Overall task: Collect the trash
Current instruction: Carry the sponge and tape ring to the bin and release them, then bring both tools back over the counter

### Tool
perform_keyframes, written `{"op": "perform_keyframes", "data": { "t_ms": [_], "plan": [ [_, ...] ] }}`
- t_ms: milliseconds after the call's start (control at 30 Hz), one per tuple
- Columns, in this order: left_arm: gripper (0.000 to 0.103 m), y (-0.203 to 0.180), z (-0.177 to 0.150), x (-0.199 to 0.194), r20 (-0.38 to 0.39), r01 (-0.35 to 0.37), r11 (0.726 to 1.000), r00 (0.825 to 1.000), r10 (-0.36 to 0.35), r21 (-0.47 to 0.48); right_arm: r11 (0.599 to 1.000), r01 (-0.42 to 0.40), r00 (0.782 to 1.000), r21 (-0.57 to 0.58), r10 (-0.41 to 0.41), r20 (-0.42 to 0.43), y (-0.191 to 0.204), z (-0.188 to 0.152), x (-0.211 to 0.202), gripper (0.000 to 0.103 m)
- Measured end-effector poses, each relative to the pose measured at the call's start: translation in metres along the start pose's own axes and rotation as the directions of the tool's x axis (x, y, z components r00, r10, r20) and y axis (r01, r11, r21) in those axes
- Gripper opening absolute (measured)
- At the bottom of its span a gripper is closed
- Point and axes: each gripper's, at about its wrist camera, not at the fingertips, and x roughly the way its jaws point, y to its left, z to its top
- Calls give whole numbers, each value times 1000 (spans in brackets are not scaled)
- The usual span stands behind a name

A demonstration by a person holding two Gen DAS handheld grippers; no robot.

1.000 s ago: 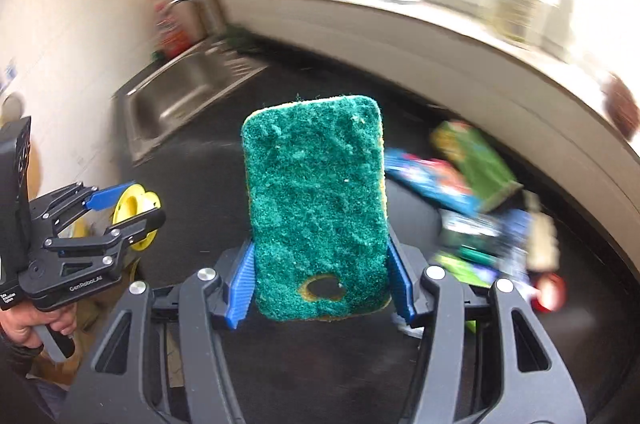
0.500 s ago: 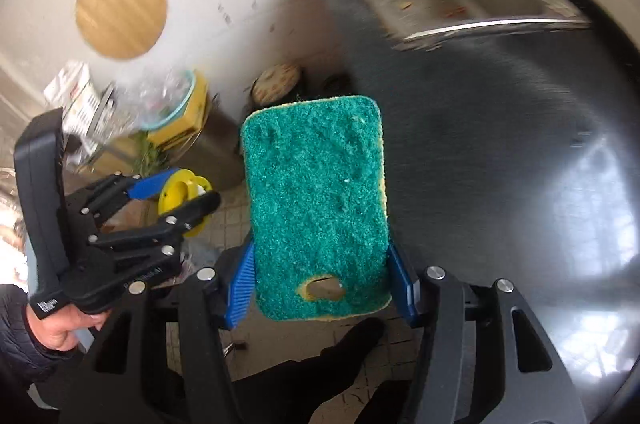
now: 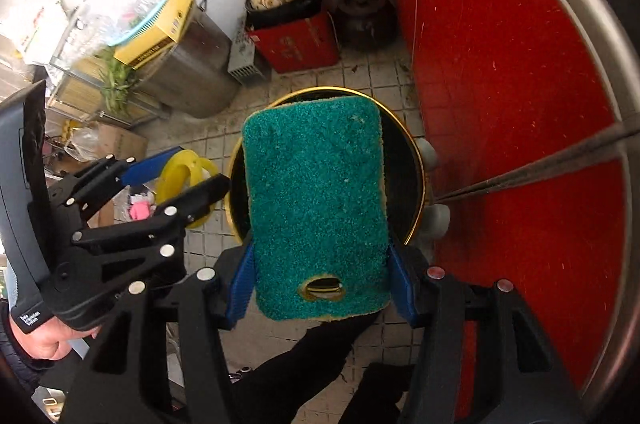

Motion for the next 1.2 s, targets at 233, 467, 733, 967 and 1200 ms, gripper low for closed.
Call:
{"op": "perform_keyframes", "data": {
  "t_ms": [233,467,733,967,1200],
  "plan": [
    [88,12,8,-5,-5,36,999,999,-36,-25,1000,8,1000,-23,-8,8,-4,8,-8,83],
    [92,-3,14,-72,29,-36,996,999,33,79,998,-10,994,-62,17,108,22,-24,-101,89],
    [96,-136,32,-180,159,-61,923,987,0,380,984,72,930,162,-125,346,-29,-105,-285,96],
    [96,-321,35,-232,78,224,737,933,-351,638,808,178,813,562,-443,379,-119,-231,-401,96],
    [96,-477,-18,-259,-108,362,452,862,-495,815,528,140,690,837,-658,300,-167,-376,-469,96]
  ]
}}
